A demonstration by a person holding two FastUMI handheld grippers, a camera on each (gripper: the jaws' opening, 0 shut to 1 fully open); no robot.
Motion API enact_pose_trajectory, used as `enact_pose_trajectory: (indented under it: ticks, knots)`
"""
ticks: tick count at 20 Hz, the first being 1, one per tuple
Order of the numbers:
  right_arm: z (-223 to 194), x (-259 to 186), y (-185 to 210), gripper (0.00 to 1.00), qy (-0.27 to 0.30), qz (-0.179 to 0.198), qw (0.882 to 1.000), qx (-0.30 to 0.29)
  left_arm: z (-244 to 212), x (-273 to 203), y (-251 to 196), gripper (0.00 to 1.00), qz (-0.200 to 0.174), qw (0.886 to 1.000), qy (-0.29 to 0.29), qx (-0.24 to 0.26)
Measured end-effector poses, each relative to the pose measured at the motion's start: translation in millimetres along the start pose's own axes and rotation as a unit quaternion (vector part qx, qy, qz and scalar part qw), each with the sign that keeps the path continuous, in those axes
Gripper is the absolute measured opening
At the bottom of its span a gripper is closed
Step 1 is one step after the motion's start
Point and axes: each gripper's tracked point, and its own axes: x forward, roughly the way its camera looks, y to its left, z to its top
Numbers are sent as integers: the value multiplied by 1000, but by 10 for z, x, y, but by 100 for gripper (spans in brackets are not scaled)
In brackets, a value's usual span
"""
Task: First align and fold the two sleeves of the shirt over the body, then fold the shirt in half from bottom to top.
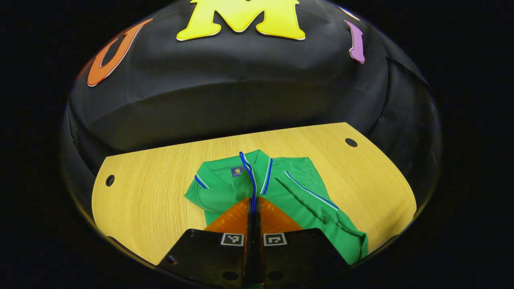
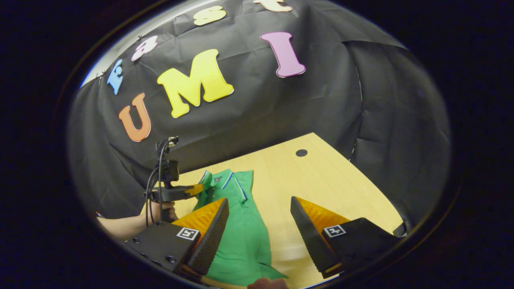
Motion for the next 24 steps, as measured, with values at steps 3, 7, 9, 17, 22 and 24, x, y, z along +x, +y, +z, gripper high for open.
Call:
enact_pose_trajectory:
  ticks: [3,7,9,17,22,24]
  knots:
    - [-24,-6,-15,96,6,-5,1000,-2,-135,133,-17,4,2,1000,13,-22]
    - [11,-7,-4,96,7,-7,1000,-15,-317,309,-152,8,0,999,30,-27]
    - [8,1,-19,96,8,-9,1000,-20,-370,333,-120,11,12,999,33,-23]
    - [15,19,81,96,11,-6,999,-30,-475,221,-141,79,15,999,25,-23]
    - [-35,32,332,96,0,6,998,-62,-449,-611,188,100,30,997,-27,-59]
    - [-126,-12,443,89,-1,9,997,-80,-393,-1029,419,100,39,995,-64,-71]
